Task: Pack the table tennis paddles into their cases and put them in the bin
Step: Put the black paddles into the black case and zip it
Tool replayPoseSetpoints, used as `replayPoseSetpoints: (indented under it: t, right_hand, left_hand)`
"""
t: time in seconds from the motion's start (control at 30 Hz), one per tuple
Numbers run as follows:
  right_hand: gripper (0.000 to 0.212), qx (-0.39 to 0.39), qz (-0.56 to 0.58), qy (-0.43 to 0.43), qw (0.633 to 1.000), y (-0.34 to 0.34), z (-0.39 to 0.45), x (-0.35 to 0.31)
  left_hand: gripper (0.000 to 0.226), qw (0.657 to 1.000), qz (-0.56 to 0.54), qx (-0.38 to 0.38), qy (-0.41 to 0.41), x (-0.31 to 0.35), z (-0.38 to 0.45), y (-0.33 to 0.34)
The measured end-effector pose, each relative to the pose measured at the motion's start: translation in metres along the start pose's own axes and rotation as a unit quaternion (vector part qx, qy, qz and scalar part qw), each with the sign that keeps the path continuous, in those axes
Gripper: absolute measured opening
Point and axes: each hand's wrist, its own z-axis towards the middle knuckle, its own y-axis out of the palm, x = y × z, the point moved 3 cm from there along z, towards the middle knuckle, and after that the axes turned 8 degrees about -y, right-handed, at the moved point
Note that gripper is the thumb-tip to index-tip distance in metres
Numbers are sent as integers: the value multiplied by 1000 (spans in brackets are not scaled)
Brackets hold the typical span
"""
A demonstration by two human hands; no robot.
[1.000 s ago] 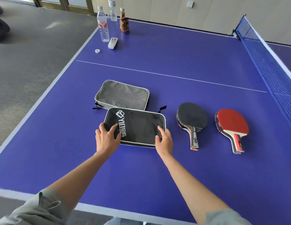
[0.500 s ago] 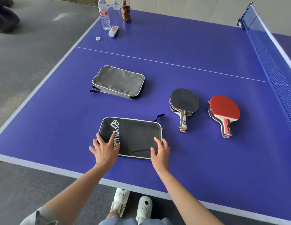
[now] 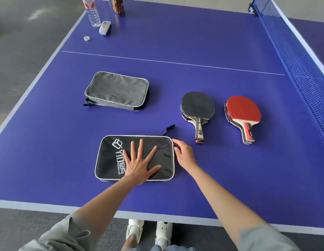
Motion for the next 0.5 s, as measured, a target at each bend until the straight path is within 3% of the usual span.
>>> replayPoseSetpoints:
  t: [0.3,0.5]
  right_hand:
    - [16,14,-25,1,1000,-3,3,13]
    - [18,-11,-32,-17,999,-8,8,13]
  left_hand:
    - [73,1000,10,-1,-5,-1,3,7]
    - [73,1000,6,-12,-14,0,5,4]
